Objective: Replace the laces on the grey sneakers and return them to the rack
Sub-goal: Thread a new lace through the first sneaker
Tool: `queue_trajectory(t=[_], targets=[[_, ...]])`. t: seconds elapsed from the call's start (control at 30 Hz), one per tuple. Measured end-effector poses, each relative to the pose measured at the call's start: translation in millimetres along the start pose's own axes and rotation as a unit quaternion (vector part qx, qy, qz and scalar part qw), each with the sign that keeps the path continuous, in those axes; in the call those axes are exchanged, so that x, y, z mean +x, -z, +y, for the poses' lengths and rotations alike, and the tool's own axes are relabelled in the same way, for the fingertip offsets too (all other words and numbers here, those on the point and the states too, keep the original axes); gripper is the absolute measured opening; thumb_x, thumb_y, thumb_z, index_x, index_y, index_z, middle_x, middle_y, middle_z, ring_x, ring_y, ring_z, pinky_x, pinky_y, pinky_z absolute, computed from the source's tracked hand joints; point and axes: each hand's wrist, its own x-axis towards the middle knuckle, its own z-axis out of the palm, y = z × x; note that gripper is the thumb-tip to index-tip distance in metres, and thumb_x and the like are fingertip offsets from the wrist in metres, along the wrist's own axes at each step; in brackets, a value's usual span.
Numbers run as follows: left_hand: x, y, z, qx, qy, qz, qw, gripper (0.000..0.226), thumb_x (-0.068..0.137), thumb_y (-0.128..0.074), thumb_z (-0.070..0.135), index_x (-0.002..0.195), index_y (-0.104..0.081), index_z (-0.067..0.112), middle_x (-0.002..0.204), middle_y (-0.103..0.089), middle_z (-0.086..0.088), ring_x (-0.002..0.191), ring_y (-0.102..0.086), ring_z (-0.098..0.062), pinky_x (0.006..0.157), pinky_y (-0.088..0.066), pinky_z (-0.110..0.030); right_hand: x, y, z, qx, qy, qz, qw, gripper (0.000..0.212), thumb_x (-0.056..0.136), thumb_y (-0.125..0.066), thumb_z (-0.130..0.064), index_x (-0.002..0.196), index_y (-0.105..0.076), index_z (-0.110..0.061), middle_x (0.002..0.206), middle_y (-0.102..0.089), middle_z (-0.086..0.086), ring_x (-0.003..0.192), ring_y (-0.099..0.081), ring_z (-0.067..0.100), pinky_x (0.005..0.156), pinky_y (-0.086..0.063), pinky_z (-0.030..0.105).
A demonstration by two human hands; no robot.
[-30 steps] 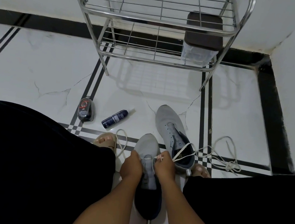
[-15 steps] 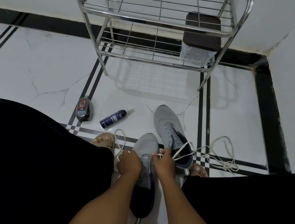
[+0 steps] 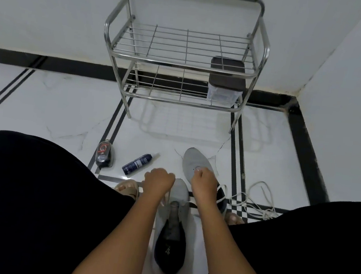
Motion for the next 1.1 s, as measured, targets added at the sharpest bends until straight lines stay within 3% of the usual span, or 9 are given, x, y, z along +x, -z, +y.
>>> queue_trajectory(t=[0.13, 0.23, 0.37, 0.5, 0.63, 0.73, 0.9, 1.0, 1.1], targets=[[-26.9, 62.8, 36.6, -0.048, -0.053, 0.011, 0.997, 0.023, 0.081, -0.051, 0.027, 0.067, -0.054, 0.010, 0.066, -0.054, -0.003, 0.067, -0.053, -0.022, 0.061, -0.039, -0.026, 0.5, 32.2, -44.4, 0.105, 0.043, -0.002, 0.994, 0.028, 0.094, -0.042, -0.007, 0.106, -0.068, -0.010, 0.109, -0.066, 0.007, 0.094, -0.062, 0.024, 0.083, -0.053, 0.038], [-48.8, 104.9, 62.4, -0.055, -0.105, 0.025, 0.993, 0.021, 0.082, -0.056, 0.026, 0.066, -0.056, 0.012, 0.065, -0.052, -0.001, 0.061, -0.049, -0.017, 0.056, -0.036, -0.025, 1.0, 60.9, -85.3, 0.145, 0.092, -0.014, 0.985, 0.023, 0.091, -0.052, -0.008, 0.104, -0.069, -0.015, 0.107, -0.070, -0.001, 0.090, -0.062, 0.014, 0.080, -0.049, 0.027], [-74.0, 154.8, 93.2, -0.024, -0.168, 0.037, 0.985, 0.021, 0.083, -0.058, 0.023, 0.065, -0.058, 0.012, 0.068, -0.053, -0.002, 0.060, -0.046, -0.016, 0.052, -0.032, -0.024, -2.2, 105.3, -145.1, 0.085, 0.178, -0.055, 0.979, 0.008, 0.094, -0.056, -0.018, 0.090, -0.063, -0.021, 0.084, -0.072, -0.004, 0.084, -0.067, 0.013, 0.081, -0.051, 0.028], [-86.6, 198.2, 114.9, 0.017, -0.220, 0.045, 0.974, 0.017, 0.079, -0.062, 0.027, 0.077, -0.066, 0.011, 0.089, -0.064, -0.007, 0.078, -0.053, -0.020, 0.068, -0.040, -0.029, -5.0, 146.6, -192.5, 0.016, 0.249, -0.035, 0.968, 0.008, 0.095, -0.056, -0.020, 0.088, -0.060, -0.022, 0.083, -0.074, -0.003, 0.082, -0.069, 0.005, 0.066, -0.049, 0.021], [-100.7, 230.2, 126.9, -0.040, -0.275, 0.023, 0.960, 0.017, 0.085, -0.062, 0.025, 0.072, -0.062, 0.013, 0.073, -0.062, 0.000, 0.067, -0.054, -0.011, 0.064, -0.038, -0.023, -2.2, 164.3, -210.2, 0.089, 0.282, -0.025, 0.955, 0.009, 0.091, -0.062, -0.020, 0.083, -0.060, -0.024, 0.084, -0.072, -0.001, 0.084, -0.070, 0.014, 0.086, -0.056, 0.041], [-105.6, 243.2, 125.8, -0.088, -0.303, -0.012, 0.949, 0.024, 0.088, -0.061, 0.026, 0.067, -0.056, 0.015, 0.075, -0.066, 0.003, 0.068, -0.060, -0.006, 0.071, -0.039, -0.023, 0.3, 163.8, -204.0, 0.114, 0.302, -0.003, 0.946, 0.004, 0.090, -0.065, -0.023, 0.086, -0.063, -0.022, 0.083, -0.067, 0.000, 0.084, -0.067, 0.021, 0.085, -0.056, 0.046], [-100.6, 254.4, 115.5, -0.290, -0.298, -0.064, 0.907, 0.025, 0.090, -0.056, 0.028, 0.067, -0.050, 0.019, 0.089, -0.074, 0.003, 0.091, -0.068, -0.008, 0.098, -0.033, -0.038, -5.4, 167.9, -208.8, 0.197, 0.298, -0.006, 0.934, 0.008, 0.090, -0.065, -0.019, 0.096, -0.067, -0.013, 0.085, -0.069, 0.003, 0.078, -0.065, 0.013, 0.081, -0.059, 0.035], [-102.5, 253.2, 120.1, -0.338, -0.313, -0.057, 0.886, 0.027, 0.090, -0.056, 0.026, 0.065, -0.050, 0.021, 0.082, -0.073, 0.004, 0.088, -0.068, -0.009, 0.104, -0.034, -0.038, -6.5, 178.6, -216.7, 0.237, 0.306, 0.012, 0.922, 0.011, 0.091, -0.065, -0.018, 0.099, -0.068, -0.011, 0.089, -0.071, 0.006, 0.077, -0.066, 0.011, 0.070, -0.056, 0.022], [-103.7, 247.7, 124.4, -0.360, -0.342, -0.062, 0.866, 0.029, 0.091, -0.059, 0.033, 0.063, -0.059, 0.023, 0.077, -0.068, 0.005, 0.086, -0.064, -0.012, 0.101, -0.038, -0.039, -7.4, 186.8, -220.6, 0.280, 0.303, 0.022, 0.911, 0.010, 0.090, -0.067, -0.017, 0.098, -0.069, -0.012, 0.087, -0.072, 0.007, 0.077, -0.067, 0.015, 0.072, -0.057, 0.029]])
